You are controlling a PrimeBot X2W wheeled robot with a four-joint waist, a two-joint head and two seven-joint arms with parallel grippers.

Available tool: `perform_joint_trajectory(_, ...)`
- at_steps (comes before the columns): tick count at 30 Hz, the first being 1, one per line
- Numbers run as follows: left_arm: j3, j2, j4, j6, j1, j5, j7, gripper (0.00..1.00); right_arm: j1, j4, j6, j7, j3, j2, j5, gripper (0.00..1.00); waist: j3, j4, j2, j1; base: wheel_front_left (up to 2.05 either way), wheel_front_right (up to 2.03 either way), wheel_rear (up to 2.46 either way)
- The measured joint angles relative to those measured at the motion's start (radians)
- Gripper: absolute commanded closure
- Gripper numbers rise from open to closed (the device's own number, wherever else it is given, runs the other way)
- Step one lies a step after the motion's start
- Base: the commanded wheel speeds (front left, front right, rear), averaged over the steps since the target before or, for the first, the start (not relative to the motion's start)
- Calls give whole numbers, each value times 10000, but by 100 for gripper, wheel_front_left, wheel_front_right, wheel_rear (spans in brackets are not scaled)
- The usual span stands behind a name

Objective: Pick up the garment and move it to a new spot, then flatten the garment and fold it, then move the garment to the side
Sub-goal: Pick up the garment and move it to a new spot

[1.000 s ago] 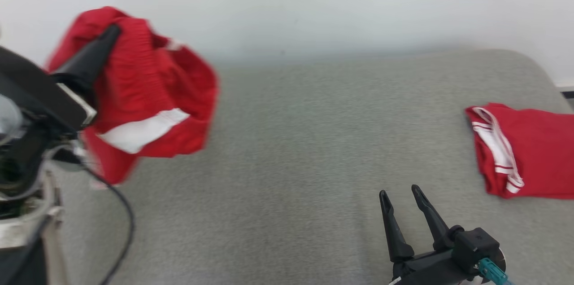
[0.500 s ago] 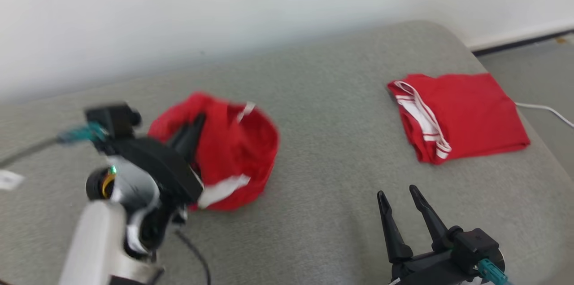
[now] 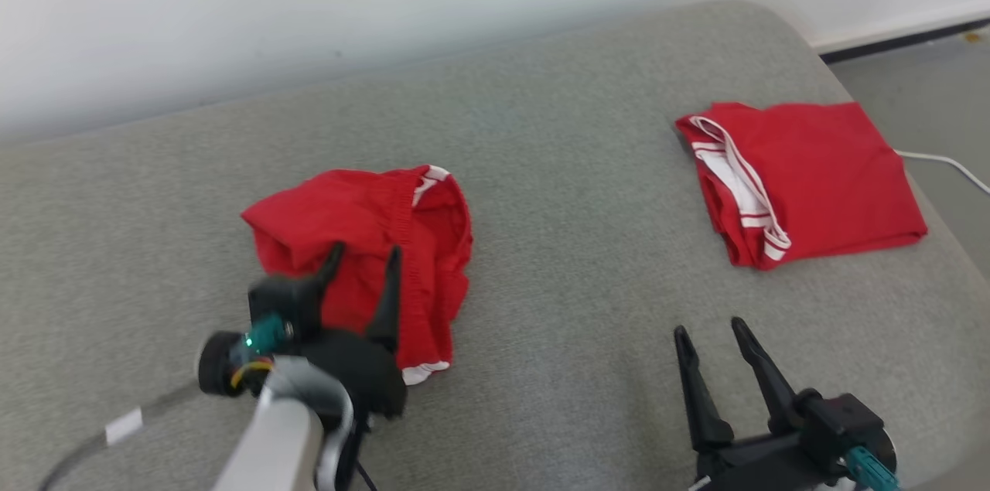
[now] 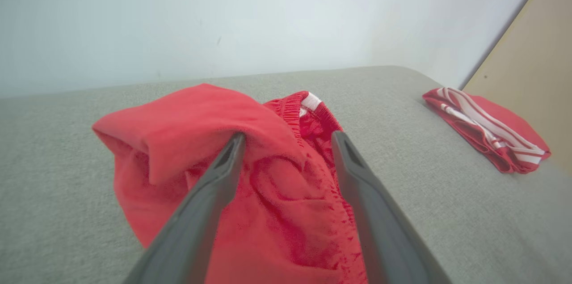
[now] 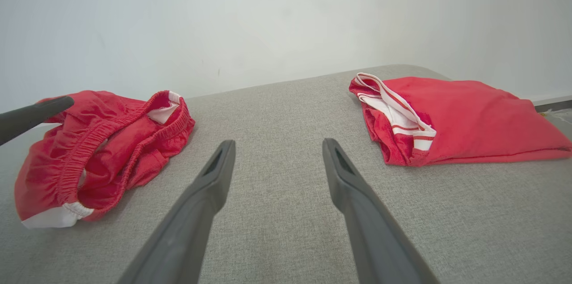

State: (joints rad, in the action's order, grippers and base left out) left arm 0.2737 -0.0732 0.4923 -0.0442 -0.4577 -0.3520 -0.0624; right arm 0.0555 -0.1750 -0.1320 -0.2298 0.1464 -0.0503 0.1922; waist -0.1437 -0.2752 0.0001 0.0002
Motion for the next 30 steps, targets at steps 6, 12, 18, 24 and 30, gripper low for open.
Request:
perform_joint_trajectory(6, 10, 123, -932, -71, 1395, -127, -1810, 0, -422, 6, 0, 10, -499, 2, -2, 0, 307, 462, -1, -1, 0, 0, 0)
perform_joint_trajectory(12, -963, 109, -3001, 25, 3376, 261, -2000, 0, -899, 56, 2, 6, -1204, 2, -27, 0, 791, 1250, -1, -2, 0, 0, 0)
perform_joint_trajectory(18, -2309, 117, -4266, -8, 5276, 1003, -2000, 0, -1156, 130, 0, -6, -1574, 2, -144, 0, 1234, 2027, -1, -3, 0, 0, 0)
perform_joint_trajectory(24, -2974, 111, -4512, -416, 6301, 1845, -2000, 0, -1447, 46, 0, -79, -1668, 2, -270, 0, 1715, 2572, -1, -3, 0, 0, 0)
perform_joint_trajectory(30, -3078, 102, -4301, -635, 6824, 2265, -2000, 0, -1793, -309, 0, -100, -1536, 2, -284, 0, 1952, 2585, -2, -4, 0, 0, 0)
